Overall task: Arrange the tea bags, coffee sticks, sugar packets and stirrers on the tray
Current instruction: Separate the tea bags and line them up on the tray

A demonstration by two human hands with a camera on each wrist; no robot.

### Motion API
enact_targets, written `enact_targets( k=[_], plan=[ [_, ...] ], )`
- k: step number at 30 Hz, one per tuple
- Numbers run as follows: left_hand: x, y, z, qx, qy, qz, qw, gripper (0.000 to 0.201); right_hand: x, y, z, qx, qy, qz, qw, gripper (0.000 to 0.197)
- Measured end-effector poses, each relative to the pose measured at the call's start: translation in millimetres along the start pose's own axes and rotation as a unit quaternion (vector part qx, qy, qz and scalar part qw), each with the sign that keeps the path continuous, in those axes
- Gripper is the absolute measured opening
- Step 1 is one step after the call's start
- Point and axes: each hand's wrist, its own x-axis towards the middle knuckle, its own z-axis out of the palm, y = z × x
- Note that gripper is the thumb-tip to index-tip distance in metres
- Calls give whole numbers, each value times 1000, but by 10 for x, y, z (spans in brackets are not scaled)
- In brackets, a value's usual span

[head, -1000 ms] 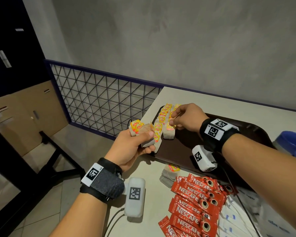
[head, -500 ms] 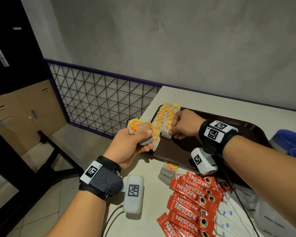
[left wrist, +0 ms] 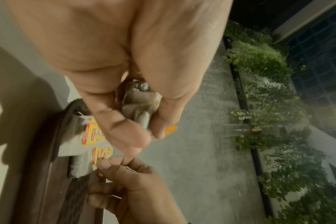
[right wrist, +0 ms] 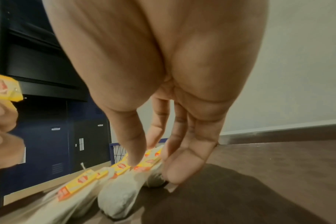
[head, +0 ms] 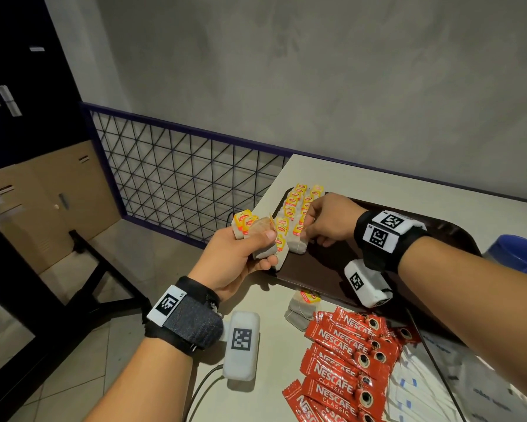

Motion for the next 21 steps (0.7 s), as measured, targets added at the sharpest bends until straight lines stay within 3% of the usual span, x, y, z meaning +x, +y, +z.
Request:
enact_targets(
  k=[5,8,11,14,18,21],
  plan=[
    [3,-3,14,-16,-2,-5,1000,15,-62,-29,-80,-17,33,-13,999,19],
    [-2,-1,21,-39,-18,-15,999,13,-190,-87,-122,78,66,-79,992,3],
    [-14,3,32,-58,-36,-30,997,21,-420,-164,-152,161,39,-150,975,9],
    [-29,8,44,-60,-57,-33,996,20,-601,-198,-138,175,12,-183,967,14],
    [-38,3,55,-55,-72,-30,995,20,-734,-182,-88,206,-44,-170,963,22],
    [-40,-5,62,-46,-76,-28,996,27,-773,-144,-41,205,-35,-154,966,24]
  ],
)
